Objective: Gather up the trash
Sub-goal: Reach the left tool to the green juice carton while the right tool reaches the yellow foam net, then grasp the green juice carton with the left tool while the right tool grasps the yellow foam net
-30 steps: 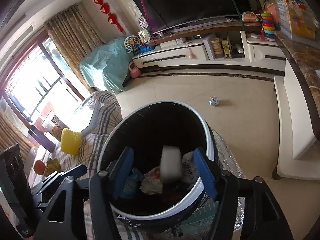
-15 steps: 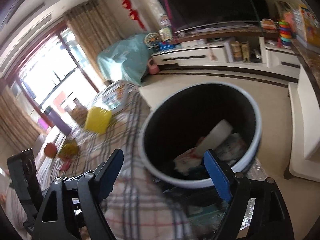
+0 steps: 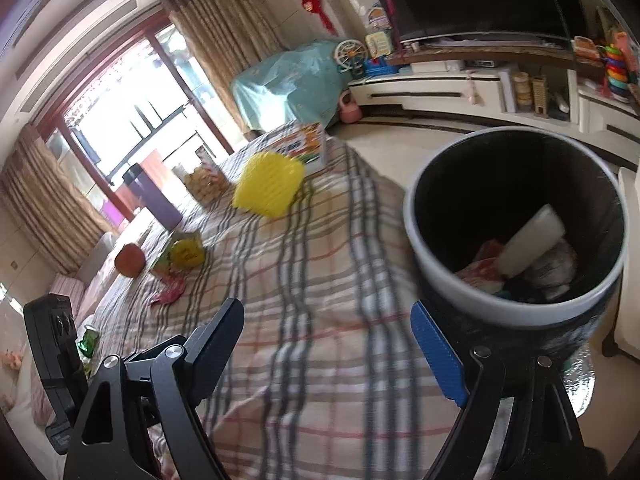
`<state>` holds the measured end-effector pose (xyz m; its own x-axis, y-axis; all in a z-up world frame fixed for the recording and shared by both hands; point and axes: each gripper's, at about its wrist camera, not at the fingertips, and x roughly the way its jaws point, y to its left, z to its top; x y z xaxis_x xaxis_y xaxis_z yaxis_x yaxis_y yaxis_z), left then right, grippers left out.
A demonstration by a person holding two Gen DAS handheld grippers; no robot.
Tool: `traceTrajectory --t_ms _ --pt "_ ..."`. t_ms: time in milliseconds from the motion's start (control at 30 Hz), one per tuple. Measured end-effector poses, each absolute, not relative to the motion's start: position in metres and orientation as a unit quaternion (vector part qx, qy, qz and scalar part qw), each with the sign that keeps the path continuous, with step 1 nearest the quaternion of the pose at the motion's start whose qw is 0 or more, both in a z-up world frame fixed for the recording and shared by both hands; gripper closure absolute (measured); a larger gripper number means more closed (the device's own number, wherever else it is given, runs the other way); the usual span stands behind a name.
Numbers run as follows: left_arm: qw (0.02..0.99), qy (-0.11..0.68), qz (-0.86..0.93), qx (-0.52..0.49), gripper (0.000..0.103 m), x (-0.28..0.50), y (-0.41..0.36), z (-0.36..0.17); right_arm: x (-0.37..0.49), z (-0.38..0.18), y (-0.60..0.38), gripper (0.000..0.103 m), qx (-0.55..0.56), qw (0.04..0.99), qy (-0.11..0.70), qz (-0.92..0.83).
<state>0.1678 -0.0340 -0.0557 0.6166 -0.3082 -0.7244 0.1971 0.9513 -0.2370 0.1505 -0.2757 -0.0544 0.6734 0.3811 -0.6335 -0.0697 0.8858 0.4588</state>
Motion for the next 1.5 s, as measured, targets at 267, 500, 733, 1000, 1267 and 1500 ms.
traceTrajectory --t_ms 267,500,733,1000,1267,1500 --pt "0.899 0.417 -0.1 -0.089 0.03 0.168 0.01 -0.061 0.158 -0.06 -0.241 0.016 0.194 0.885 0.394 0.151" --pt "0.902 0.415 -0.07 -0.099 0.03 0.177 0.04 -0.063 0.17 -0.063 -0.223 0.016 0.185 0.885 0.396 0.161" --pt "0.904 0.411 -0.048 -0.102 0.03 0.193 0.059 -0.061 0.192 -0.065 -0.217 0.016 0.185 0.885 0.396 0.16" --pt "0.911 0.402 -0.02 -0.089 0.029 0.225 0.079 -0.053 0.225 -0.066 -0.214 0.016 0.182 0.887 0.397 0.154" --pt "0.918 0.388 0.004 -0.083 0.029 0.261 0.102 -0.047 0.268 -0.066 -0.215 0.016 0.207 0.884 0.39 0.152" --pt "0.918 0.391 -0.006 -0.065 0.03 0.287 0.105 -0.054 0.308 -0.077 -0.216 0.016 0.235 0.875 0.396 0.148"
